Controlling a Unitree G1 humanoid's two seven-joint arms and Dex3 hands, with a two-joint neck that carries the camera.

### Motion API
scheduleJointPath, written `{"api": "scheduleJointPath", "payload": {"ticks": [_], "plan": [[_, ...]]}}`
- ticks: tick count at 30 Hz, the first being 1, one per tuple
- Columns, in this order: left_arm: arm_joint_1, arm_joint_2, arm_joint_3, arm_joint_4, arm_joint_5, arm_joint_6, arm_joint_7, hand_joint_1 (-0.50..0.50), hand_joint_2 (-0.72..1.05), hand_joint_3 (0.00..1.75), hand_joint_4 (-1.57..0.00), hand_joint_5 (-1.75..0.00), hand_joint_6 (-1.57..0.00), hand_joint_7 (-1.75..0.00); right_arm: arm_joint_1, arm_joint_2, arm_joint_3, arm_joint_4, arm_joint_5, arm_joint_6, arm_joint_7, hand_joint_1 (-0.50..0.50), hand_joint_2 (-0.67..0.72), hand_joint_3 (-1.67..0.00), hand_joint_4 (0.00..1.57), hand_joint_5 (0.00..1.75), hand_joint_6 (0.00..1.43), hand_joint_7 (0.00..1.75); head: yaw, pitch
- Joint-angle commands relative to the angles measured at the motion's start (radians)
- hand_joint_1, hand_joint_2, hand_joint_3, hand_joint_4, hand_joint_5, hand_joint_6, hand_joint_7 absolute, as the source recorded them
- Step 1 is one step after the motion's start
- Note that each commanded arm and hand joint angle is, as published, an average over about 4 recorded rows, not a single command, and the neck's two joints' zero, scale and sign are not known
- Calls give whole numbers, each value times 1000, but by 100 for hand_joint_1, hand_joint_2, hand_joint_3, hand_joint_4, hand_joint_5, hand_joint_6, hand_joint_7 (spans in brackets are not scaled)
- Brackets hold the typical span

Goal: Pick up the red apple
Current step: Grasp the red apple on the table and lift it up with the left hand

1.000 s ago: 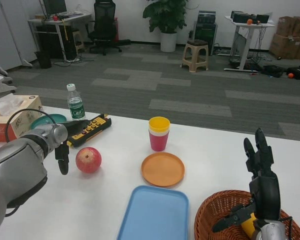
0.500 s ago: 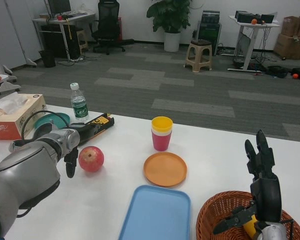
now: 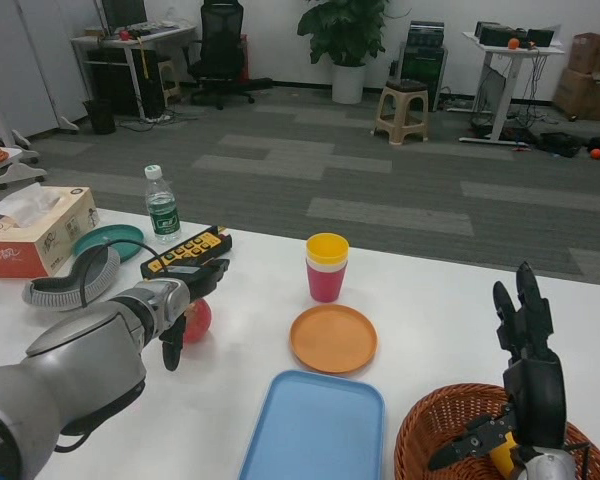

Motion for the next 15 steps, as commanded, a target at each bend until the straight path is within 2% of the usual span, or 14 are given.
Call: {"api": "scheduleJointPath", "payload": {"ticks": [1,8,11,15], "plan": [[25,-8,1,4,-3,10,9,-48,-19,9,0,0,-9,-7,-6,3,-2,-1,9,2,1,0,47,-8,0,0,0,7,7,-2],[65,-16,37,9,-7,23,9,-48,-19,9,-4,0,-11,-7,-6,3,-1,-1,9,2,1,-4,47,-8,0,0,0,7,25,-6],[87,-19,55,9,-7,25,8,-48,-19,9,-4,0,-13,-7,-6,3,-1,1,9,2,1,-1,47,-8,0,0,0,7,33,-6],[95,-20,67,10,-6,25,8,-48,-19,9,-7,0,-15,-7,-7,3,0,1,10,2,1,-2,47,-8,0,0,0,7,43,-6]]}}
